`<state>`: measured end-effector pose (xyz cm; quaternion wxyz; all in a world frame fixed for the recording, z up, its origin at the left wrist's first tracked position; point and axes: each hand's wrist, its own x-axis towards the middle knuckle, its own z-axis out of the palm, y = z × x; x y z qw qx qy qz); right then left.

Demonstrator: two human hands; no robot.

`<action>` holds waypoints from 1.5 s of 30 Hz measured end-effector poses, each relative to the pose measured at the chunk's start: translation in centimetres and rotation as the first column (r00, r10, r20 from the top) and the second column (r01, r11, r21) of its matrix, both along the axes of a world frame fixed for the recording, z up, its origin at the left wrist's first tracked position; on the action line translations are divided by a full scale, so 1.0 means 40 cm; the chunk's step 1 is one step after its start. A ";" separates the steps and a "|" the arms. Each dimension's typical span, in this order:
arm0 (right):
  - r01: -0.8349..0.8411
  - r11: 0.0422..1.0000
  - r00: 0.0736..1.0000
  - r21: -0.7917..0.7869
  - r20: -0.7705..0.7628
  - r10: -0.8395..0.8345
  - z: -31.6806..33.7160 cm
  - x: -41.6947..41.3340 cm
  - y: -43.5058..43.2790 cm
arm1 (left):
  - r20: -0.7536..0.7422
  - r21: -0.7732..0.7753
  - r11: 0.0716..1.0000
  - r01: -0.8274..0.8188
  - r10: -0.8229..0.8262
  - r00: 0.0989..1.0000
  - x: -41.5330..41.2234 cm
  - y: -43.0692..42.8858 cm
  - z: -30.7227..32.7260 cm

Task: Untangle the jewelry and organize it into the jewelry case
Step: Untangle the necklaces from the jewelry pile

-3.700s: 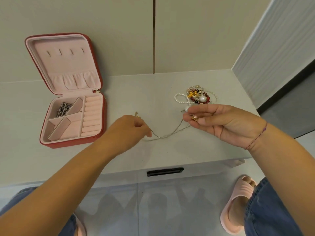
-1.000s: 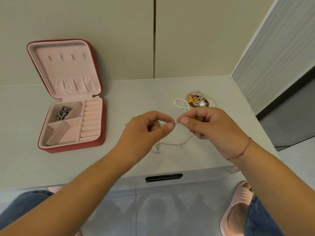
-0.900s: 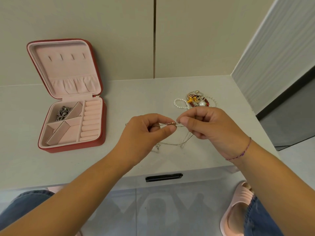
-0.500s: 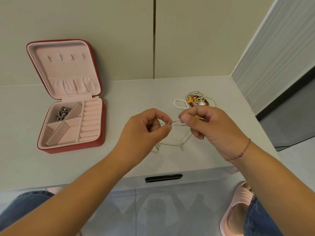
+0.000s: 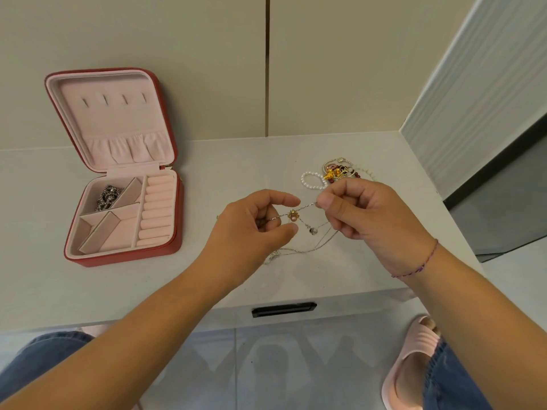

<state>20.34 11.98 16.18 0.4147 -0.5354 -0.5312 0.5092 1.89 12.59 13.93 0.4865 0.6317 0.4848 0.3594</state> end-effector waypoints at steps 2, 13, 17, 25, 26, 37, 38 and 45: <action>-0.009 1.000 1.000 0.003 -0.005 0.009 0.001 0.000 -0.002 | -0.021 -0.022 1.000 0.005 -0.005 1.000 0.001 0.000 -0.002; 0.026 1.000 1.000 -0.003 -0.006 -0.026 -0.005 0.013 0.006 | -0.081 -0.155 0.988 -0.016 0.004 0.997 -0.002 -0.005 -0.002; -0.012 1.000 1.000 -0.021 0.027 0.012 -0.013 0.011 0.005 | 0.005 -0.124 0.991 0.059 -0.059 0.998 0.002 -0.007 0.006; -0.159 0.987 0.977 -0.014 0.142 0.159 -0.024 0.010 0.003 | 0.033 -0.021 0.998 0.060 -0.060 0.998 0.004 -0.005 0.007; -0.172 0.985 0.973 -0.009 0.156 0.171 -0.024 0.006 0.002 | 0.040 -0.020 0.997 0.070 -0.069 0.997 0.005 -0.006 0.008; -0.107 0.993 0.991 0.053 0.082 0.102 -0.015 0.015 0.006 | 0.039 -0.047 0.999 0.020 -0.018 0.999 0.008 -0.006 0.011; -0.099 0.993 0.992 0.061 0.080 0.094 -0.016 0.018 0.006 | 0.032 -0.046 0.999 0.006 -0.004 0.999 0.008 -0.006 0.010; -0.091 0.994 0.992 0.067 0.094 0.084 -0.018 0.023 0.004 | -0.032 0.005 0.999 -0.050 0.050 0.998 0.005 -0.007 0.015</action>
